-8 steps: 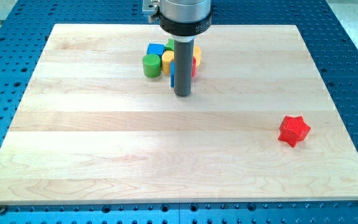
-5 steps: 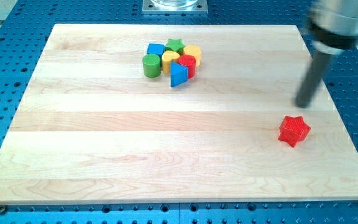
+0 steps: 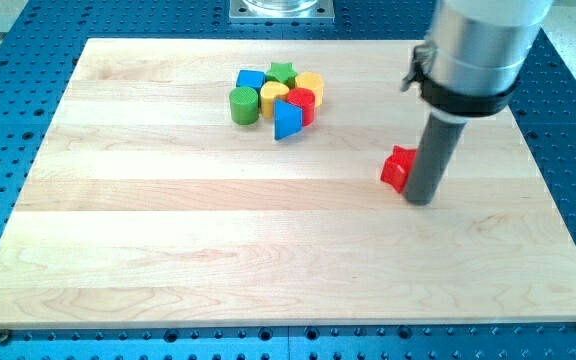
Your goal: Place the red star into the group of blocks
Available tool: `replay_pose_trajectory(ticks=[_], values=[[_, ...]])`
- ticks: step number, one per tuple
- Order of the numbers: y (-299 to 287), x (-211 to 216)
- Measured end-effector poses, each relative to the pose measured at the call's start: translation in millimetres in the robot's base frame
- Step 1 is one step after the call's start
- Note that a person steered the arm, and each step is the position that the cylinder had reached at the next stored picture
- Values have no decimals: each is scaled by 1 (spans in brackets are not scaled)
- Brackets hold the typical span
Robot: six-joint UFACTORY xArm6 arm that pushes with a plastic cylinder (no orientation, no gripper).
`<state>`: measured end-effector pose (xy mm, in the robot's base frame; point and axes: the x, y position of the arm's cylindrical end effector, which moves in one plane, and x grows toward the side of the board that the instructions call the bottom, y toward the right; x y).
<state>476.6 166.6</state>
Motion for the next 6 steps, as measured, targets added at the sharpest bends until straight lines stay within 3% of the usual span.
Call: replay_pose_trajectory(ticks=[1, 2, 3, 4, 5, 6], values=[[10, -14], [-112, -23], [-151, -23], [-92, -29], [-88, -56], [-160, -52]])
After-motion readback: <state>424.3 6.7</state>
